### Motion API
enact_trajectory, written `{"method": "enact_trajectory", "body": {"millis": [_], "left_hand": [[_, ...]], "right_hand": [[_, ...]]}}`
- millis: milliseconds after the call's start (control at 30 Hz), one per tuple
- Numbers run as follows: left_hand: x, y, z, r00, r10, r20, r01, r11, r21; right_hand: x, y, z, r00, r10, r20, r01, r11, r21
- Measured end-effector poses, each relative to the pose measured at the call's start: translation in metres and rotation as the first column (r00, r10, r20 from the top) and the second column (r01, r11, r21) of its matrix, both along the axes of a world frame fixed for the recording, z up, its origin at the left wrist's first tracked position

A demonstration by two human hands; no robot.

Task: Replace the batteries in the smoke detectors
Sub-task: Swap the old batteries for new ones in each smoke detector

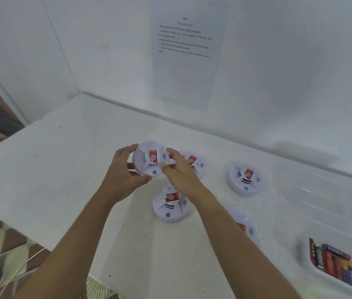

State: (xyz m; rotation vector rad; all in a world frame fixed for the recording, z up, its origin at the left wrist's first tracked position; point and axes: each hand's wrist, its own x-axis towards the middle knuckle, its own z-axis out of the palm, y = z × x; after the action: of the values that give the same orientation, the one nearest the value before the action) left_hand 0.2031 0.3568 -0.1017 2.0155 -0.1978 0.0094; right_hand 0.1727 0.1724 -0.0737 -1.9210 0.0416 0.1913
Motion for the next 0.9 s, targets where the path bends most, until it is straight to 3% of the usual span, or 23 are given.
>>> {"method": "enact_trajectory", "body": {"millis": [233, 433, 900], "left_hand": [[0.008, 0.006, -0.013, 0.996, 0.018, -0.087, -0.016, 1.0, 0.027], [0.014, 0.012, -0.021, 0.993, 0.033, -0.11, -0.009, 0.977, 0.212], [0.016, 0.019, -0.023, 0.995, 0.048, -0.088, -0.031, 0.981, 0.189]], "right_hand": [[0.011, 0.011, -0.003, 0.997, 0.025, -0.072, -0.032, 0.994, -0.104], [0.024, 0.018, -0.009, 0.99, 0.061, -0.128, -0.09, 0.967, -0.237], [0.025, 0.02, -0.006, 0.993, 0.05, -0.103, -0.067, 0.983, -0.17]]}}
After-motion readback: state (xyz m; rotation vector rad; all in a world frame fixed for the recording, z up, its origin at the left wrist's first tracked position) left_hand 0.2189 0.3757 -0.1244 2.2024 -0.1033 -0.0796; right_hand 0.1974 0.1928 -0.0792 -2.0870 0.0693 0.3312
